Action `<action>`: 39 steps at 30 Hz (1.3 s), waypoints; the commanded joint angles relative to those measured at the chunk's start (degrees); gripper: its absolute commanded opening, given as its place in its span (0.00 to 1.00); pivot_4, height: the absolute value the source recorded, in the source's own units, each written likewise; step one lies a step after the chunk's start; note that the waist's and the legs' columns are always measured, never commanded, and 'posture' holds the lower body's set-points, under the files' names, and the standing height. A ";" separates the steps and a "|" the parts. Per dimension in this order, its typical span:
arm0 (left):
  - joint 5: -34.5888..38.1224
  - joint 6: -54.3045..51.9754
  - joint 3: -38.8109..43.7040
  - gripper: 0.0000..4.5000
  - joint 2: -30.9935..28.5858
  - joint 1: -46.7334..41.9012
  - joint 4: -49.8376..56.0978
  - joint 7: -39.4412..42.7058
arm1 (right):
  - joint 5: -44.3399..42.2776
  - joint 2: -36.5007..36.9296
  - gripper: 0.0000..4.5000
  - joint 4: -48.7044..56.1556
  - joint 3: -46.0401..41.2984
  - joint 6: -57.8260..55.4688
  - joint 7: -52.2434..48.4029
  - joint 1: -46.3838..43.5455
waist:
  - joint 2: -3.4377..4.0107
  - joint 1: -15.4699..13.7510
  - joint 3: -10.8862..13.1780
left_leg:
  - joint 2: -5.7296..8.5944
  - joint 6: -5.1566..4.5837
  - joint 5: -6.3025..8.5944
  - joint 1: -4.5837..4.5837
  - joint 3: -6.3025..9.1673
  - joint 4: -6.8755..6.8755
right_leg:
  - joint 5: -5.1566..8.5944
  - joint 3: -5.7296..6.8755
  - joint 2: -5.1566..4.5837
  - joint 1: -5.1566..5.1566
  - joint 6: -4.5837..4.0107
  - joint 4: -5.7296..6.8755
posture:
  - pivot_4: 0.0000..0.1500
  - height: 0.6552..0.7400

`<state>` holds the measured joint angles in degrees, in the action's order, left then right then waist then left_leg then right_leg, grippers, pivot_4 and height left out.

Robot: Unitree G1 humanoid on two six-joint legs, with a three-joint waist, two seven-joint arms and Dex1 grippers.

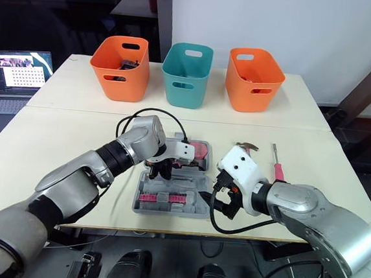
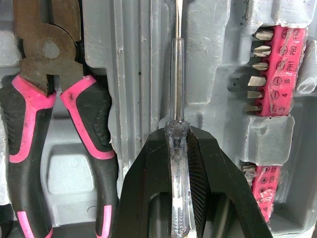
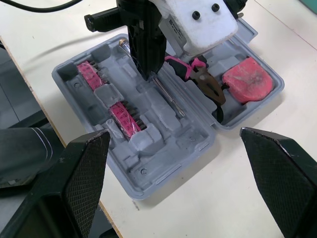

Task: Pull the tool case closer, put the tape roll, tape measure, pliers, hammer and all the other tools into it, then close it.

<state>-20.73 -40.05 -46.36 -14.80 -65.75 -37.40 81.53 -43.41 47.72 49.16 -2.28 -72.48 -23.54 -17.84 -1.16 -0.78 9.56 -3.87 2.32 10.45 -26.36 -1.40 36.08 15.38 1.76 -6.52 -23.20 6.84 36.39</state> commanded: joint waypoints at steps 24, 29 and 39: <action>16.82 8.71 22.28 0.52 -15.73 10.00 23.27 3.15 | 2.46 1.29 1.00 1.52 0.99 7.66 -3.73 1.95 | 0.05 0.31 0.00 | -0.01 0.00 0.00 0.04 0.01 0.00 | -0.06 -0.01 0.00 -0.05 0.11 0.15 | 1.00 1.00; 23.46 3.79 26.85 0.47 -18.06 16.25 23.31 3.25 | -2.76 0.58 1.00 -0.33 -1.38 5.82 -6.38 0.48 | 0.04 -0.05 0.00 | -0.01 0.00 0.00 0.07 0.00 0.05 | -0.03 -0.01 0.00 -0.05 0.18 0.33 | 1.00 1.00; 24.01 33.18 32.65 0.00 -11.65 22.96 8.13 -8.79 | -5.64 1.14 1.00 -2.68 -2.07 2.74 -5.78 -2.09 | 0.03 -0.01 0.01 | 0.02 0.00 0.00 0.05 0.01 0.09 | -0.04 0.01 -0.02 0.00 0.20 0.31 | 1.00 1.00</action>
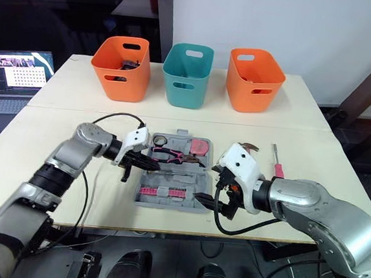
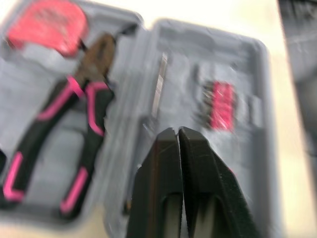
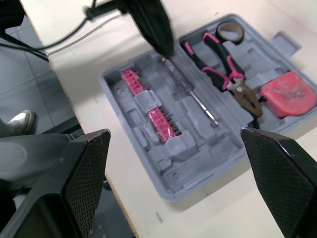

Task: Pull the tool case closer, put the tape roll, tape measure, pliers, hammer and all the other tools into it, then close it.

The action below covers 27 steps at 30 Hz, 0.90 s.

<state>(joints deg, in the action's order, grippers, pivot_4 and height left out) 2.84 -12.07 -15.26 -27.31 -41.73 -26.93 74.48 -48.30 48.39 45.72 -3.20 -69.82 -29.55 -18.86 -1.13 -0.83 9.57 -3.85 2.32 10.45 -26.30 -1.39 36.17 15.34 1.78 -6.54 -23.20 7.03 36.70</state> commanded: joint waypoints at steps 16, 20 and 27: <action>-9.95 23.11 -5.06 0.00 5.25 -4.20 -27.15 -4.94 | -1.21 1.51 1.00 2.39 -2.27 -0.99 2.12 -0.02 | 0.00 0.07 -0.02 | 0.00 0.00 0.00 0.06 -0.01 -0.02 | -0.01 0.01 0.01 0.00 0.01 0.07 | 1.00 1.00; -9.06 23.26 -3.14 0.00 6.39 -6.12 -30.03 -6.52 | -0.72 2.24 1.00 2.52 -2.38 -0.35 2.12 0.58 | 0.03 0.01 -0.05 | 0.00 0.00 0.00 0.10 -0.01 -0.01 | 0.00 0.00 0.00 0.05 0.00 0.06 | 1.00 1.00; -0.38 15.98 3.72 0.00 4.54 -5.98 -22.13 1.66 | 7.61 3.38 1.00 3.77 -2.58 9.94 2.31 6.92 | 0.00 0.09 -0.03 | 0.00 0.00 0.00 0.11 0.00 -0.02 | 0.00 0.00 0.00 0.04 0.00 0.07 | 1.00 1.00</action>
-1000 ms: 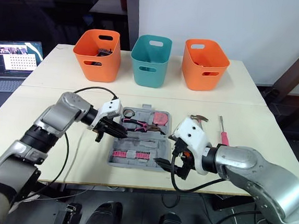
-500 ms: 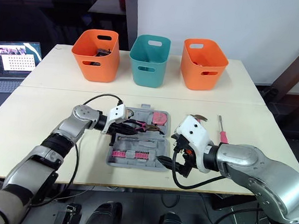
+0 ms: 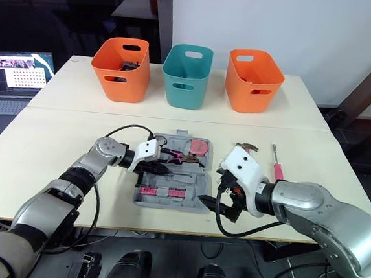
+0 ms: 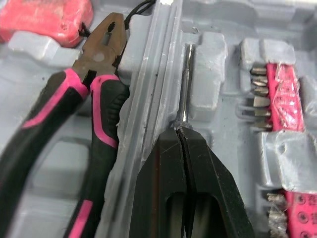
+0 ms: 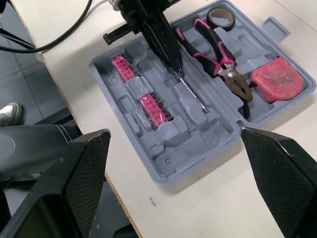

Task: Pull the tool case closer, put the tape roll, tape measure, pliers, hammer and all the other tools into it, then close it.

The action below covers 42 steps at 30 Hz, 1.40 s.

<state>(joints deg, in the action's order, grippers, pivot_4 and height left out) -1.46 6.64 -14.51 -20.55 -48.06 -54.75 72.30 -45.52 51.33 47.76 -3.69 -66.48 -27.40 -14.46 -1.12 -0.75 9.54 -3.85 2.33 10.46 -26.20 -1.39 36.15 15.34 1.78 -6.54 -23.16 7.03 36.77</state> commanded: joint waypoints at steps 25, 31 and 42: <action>20.86 -3.79 39.04 0.99 -22.03 44.23 29.23 -13.97 | 9.58 -24.81 1.00 -22.37 -35.75 50.06 -16.20 44.53 | 0.16 0.05 -0.13 | -0.10 0.28 0.15 0.94 -0.20 -0.58 | 0.12 0.03 -0.18 0.50 -0.29 -0.68 | 1.00 1.00; 21.29 -5.35 37.08 0.99 -21.73 42.97 30.18 -13.67 | 8.61 -22.79 1.00 -21.73 -35.15 49.28 -14.05 41.82 | 0.25 0.01 -0.17 | -0.06 0.30 0.17 0.90 -0.29 -0.61 | 0.12 0.03 -0.27 0.49 -0.30 -0.78 | 1.00 1.00; 23.79 -23.15 19.05 0.99 -23.03 23.59 50.49 -2.88 | 7.08 -10.85 1.00 -7.36 -26.82 25.94 1.10 32.18 | 0.25 -0.03 -0.17 | -0.02 0.10 0.04 0.85 -0.31 -0.58 | 0.11 0.00 -0.25 0.69 -0.30 -0.72 | 1.00 1.00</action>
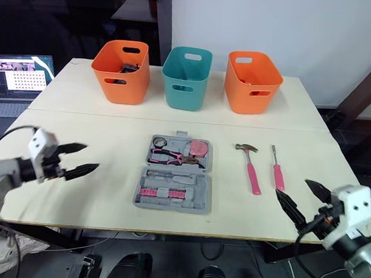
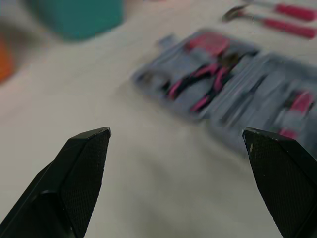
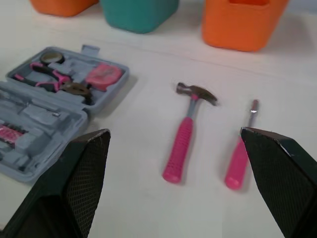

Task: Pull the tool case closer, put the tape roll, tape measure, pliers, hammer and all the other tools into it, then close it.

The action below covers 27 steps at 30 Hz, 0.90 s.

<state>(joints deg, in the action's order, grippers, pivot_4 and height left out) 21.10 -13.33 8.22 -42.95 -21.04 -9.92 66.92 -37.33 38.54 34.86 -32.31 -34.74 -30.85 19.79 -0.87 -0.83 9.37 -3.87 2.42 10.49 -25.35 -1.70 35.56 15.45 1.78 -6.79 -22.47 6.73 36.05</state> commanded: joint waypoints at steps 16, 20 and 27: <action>5.43 -16.02 -7.24 0.99 0.76 -8.17 14.57 1.36 | -3.00 5.98 1.00 -6.75 12.67 -37.31 16.45 -34.74 | -0.04 0.16 0.07 | 0.01 -0.04 -0.02 -0.09 0.02 0.06 | 0.00 -0.08 0.08 -0.10 0.02 0.03 | 1.00 1.00; 6.24 -16.63 -4.58 0.99 0.32 -4.93 17.08 -1.62 | 0.11 6.34 1.00 -14.66 18.65 -38.20 14.97 -41.12 | -0.04 0.22 0.08 | 0.01 -0.05 -0.02 -0.10 0.02 0.01 | 0.00 -0.08 0.10 -0.15 0.02 0.06 | 1.00 1.00; 7.60 -18.06 -1.50 0.99 0.30 0.55 22.66 -6.25 | 10.12 3.30 1.00 -36.28 30.63 -26.04 9.80 -50.80 | -0.02 0.39 0.09 | 0.01 -0.05 -0.02 -0.11 -0.01 0.01 | 0.00 -0.10 0.10 -0.20 0.03 0.06 | 1.00 1.00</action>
<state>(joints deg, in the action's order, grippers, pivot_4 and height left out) 27.67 -31.36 4.45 -42.27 -20.51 10.22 61.76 -30.24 42.65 3.26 -3.75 -65.13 -19.48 -28.85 -0.89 -0.43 9.46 -3.87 2.38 10.47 -25.47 -1.71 35.57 15.45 1.69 -6.68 -22.67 6.76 36.12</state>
